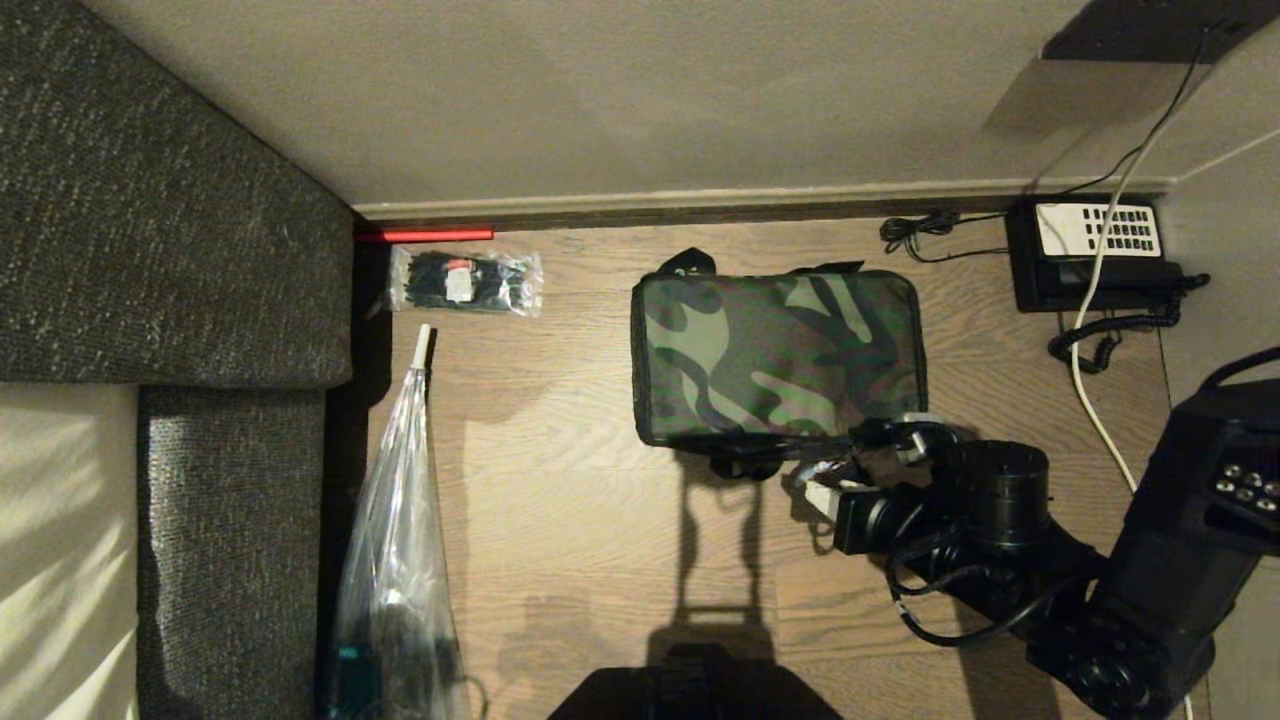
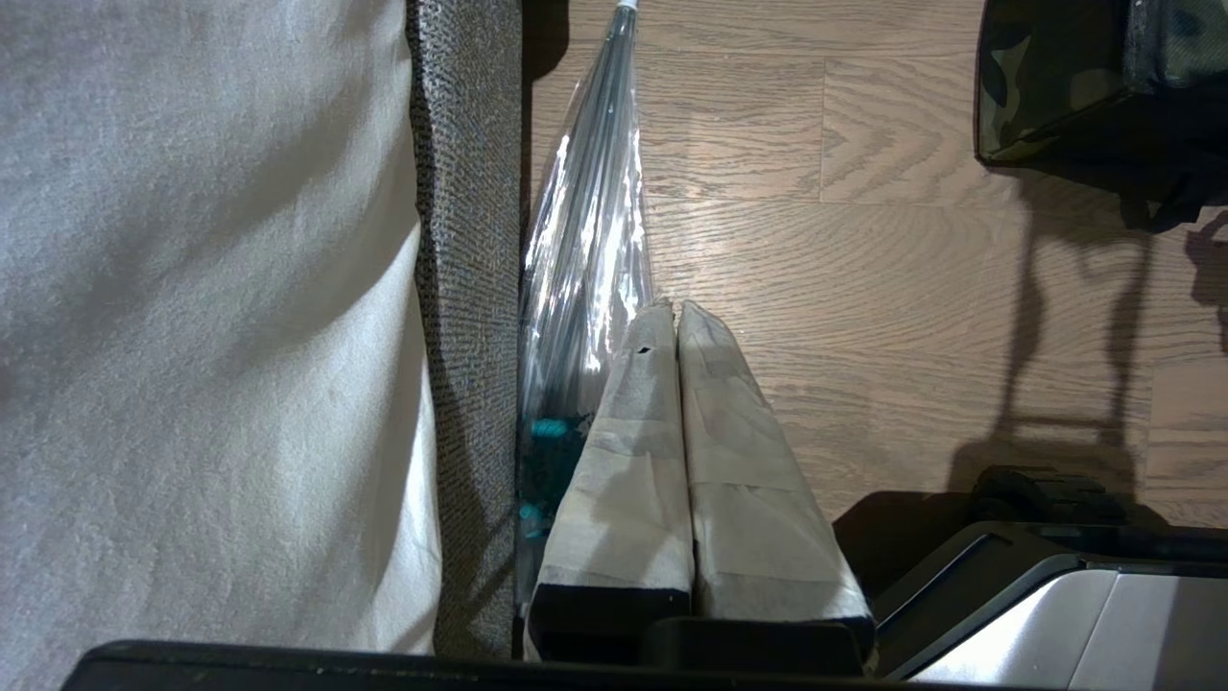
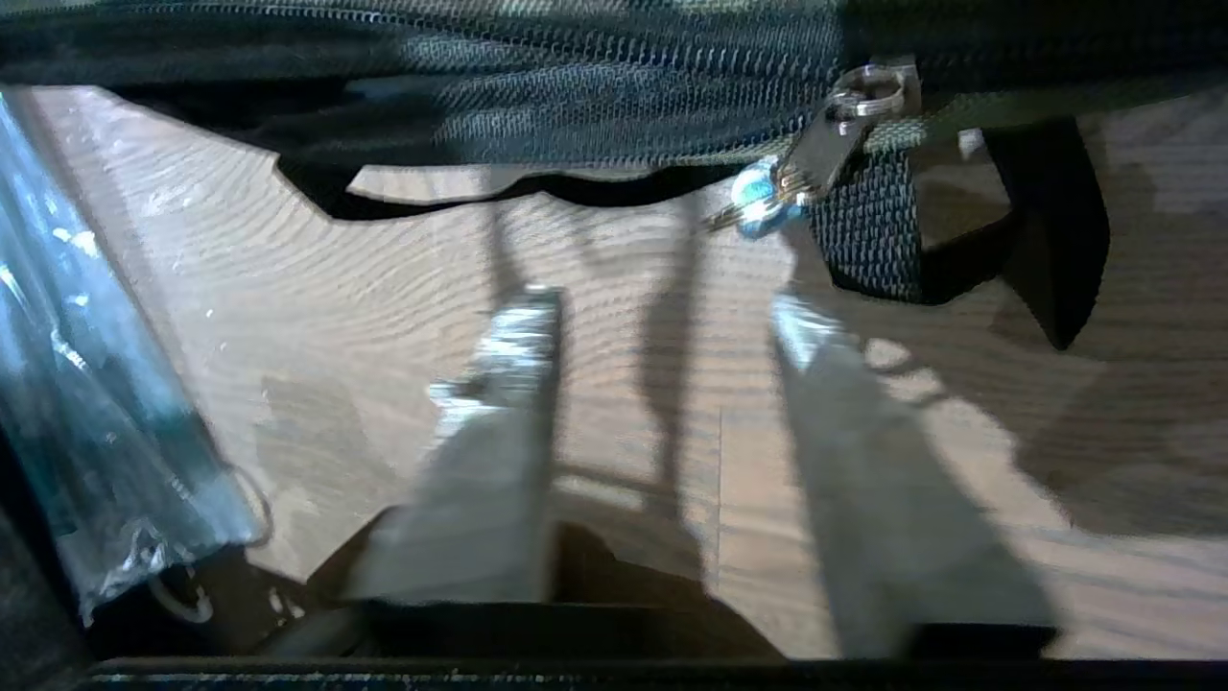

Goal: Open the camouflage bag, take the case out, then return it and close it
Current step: Open the top of the storage box

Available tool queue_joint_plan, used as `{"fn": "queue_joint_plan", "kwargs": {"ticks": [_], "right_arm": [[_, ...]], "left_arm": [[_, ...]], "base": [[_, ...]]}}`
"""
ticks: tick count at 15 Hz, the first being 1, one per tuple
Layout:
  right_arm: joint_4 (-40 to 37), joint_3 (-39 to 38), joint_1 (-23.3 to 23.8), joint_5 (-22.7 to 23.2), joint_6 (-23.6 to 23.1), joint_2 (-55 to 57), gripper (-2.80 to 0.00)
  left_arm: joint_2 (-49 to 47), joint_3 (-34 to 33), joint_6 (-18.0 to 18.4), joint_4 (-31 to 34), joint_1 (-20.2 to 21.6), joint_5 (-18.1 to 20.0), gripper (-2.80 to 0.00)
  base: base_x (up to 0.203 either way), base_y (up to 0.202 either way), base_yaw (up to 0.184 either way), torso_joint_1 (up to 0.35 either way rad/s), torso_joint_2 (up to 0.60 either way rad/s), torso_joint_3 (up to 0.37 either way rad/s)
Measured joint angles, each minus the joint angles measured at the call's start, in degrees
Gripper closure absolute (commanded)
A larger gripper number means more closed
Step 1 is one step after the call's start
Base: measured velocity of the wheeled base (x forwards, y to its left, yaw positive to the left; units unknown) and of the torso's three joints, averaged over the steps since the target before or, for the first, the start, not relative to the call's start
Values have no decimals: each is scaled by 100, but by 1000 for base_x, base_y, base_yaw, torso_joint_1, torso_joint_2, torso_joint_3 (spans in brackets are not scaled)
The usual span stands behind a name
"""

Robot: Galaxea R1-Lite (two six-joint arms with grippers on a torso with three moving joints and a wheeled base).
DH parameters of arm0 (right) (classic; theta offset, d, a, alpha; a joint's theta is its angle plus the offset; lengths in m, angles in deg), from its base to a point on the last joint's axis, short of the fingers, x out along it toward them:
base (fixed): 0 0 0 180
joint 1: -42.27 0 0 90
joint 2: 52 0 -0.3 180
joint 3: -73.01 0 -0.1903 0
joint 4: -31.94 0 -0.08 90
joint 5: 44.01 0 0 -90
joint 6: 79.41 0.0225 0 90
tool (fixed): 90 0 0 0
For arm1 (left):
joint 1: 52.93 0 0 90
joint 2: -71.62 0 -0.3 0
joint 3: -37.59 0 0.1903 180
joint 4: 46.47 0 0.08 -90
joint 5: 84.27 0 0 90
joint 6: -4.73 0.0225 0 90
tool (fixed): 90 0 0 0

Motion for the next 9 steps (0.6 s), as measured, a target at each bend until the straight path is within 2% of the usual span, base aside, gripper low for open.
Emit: {"fn": "queue_joint_plan", "kwargs": {"ticks": [9], "right_arm": [[150, 578, 308, -53, 307, 337, -280]], "left_arm": [[0, 0, -2, 0, 0, 1, 0]], "base": [[0, 0, 0, 0, 0, 0]]}}
